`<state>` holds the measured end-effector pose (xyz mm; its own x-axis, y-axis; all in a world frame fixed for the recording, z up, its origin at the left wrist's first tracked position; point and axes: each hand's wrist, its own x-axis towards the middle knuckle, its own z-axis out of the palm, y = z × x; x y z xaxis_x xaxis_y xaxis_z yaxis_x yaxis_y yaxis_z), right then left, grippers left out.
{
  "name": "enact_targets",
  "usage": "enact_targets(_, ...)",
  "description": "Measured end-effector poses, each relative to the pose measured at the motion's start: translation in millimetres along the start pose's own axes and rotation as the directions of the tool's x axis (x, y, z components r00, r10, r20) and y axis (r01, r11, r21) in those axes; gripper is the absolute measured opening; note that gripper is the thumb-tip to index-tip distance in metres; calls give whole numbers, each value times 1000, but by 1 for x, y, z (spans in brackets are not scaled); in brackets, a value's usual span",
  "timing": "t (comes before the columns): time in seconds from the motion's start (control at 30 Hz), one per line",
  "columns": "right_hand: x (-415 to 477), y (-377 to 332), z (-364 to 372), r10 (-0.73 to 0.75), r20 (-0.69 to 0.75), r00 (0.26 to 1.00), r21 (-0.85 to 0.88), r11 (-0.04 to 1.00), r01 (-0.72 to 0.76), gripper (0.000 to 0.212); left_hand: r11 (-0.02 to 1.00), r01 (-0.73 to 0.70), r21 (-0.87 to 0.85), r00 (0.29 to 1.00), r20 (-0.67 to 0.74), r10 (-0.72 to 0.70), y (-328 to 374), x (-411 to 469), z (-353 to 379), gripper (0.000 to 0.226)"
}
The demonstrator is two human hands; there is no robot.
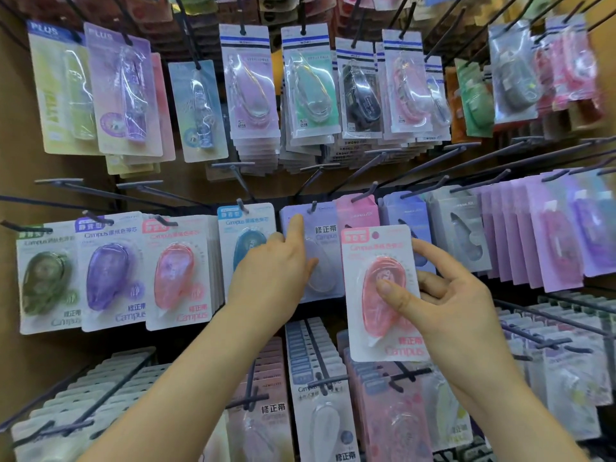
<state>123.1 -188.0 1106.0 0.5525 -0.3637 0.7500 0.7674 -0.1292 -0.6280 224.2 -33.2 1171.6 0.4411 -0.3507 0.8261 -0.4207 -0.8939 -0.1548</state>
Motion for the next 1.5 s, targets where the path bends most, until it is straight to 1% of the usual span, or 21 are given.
enact_targets(0.1,-1,2,1,11,-14,1000,3,1000,-11,54,999,-39,27,997,-63,40,3,-2,-1,54)
enact_targets(0.17,-2,3,1,25,-23,999,24,999,-25,48,999,-52,-2,995,-89,51,4,-5,0,53)
enact_targets(0.23,-3,2,0,41,-21,999,61,997,-40,39,991,-40,-125,994,-108,26,0,-9,-1,56)
enact_targets(0.3,-4,1,-2,55,-23,998,102,993,-53,33,945,-25,-326,989,-146,-24,-2,-18,-3,55)
enact_targets(0.4,-6,1,1,66,-27,997,142,988,-61,32,802,-52,-595,981,-180,-70,6,-41,-8,45)
enact_targets(0.5,-9,3,11,59,-43,997,186,981,-50,37,569,-23,-822,997,-59,-46,19,-65,-11,44)
enact_targets(0.57,-12,4,22,45,-62,997,205,978,-31,38,430,33,-902,999,23,-28,23,-77,-10,56)
enact_targets(0.63,-15,6,33,12,-67,998,178,984,0,37,364,60,-929,997,36,-72,18,-84,-9,75)
enact_targets(0.67,-17,6,40,-3,-59,998,156,988,12,37,377,55,-924,994,16,-106,13,-87,-9,83)
enact_targets(0.7,-19,7,47,-17,-52,999,135,991,24,36,422,36,-906,991,-23,-134,8,-90,-10,88)
enact_targets(0.73,-21,8,55,-34,-41,999,117,992,38,34,504,6,-863,986,-78,-146,1,-93,-10,87)
enact_targets(0.77,-23,9,63,-54,-30,998,95,994,57,32,620,-27,-784,979,-145,-141,-5,-96,-13,84)
enact_targets(0.83,-27,9,82,-105,-8,994,38,994,105,29,837,-47,-545,960,-257,-114,-20,-101,-17,77)
enact_targets(0.9,-30,9,102,-148,20,989,16,989,148,26,930,-28,-366,933,-343,-107,-36,-106,-20,70)
enact_targets(0.97,-33,7,122,-171,51,984,26,985,170,21,952,-20,-306,909,-402,-110,-50,-111,-24,63)
enact_targets(1.03,-36,8,138,-182,79,980,63,982,177,18,939,-21,-342,906,-403,-127,-63,-113,-28,58)
enact_targets(1.13,-38,7,153,-129,152,980,147,983,107,18,934,13,-356,912,-379,-157,-84,-115,-33,58)
enact_targets(1.2,-37,7,161,-139,176,974,99,987,123,20,939,20,-343,903,-398,-164,-100,-112,-36,58)
enact_targets(1.33,-30,8,174,-164,232,959,-28,984,175,30,971,42,-235,890,-433,-144,-127,-97,-40,59)
enact_targets(1.43,-25,5,183,-206,259,944,-141,958,248,41,989,61,-136,898,-425,-114,-135,-84,-39,62)
enact_targets(1.5,-21,4,187,-217,271,938,-218,935,279,43,992,59,-111,899,-426,-101,-138,-78,-37,61)
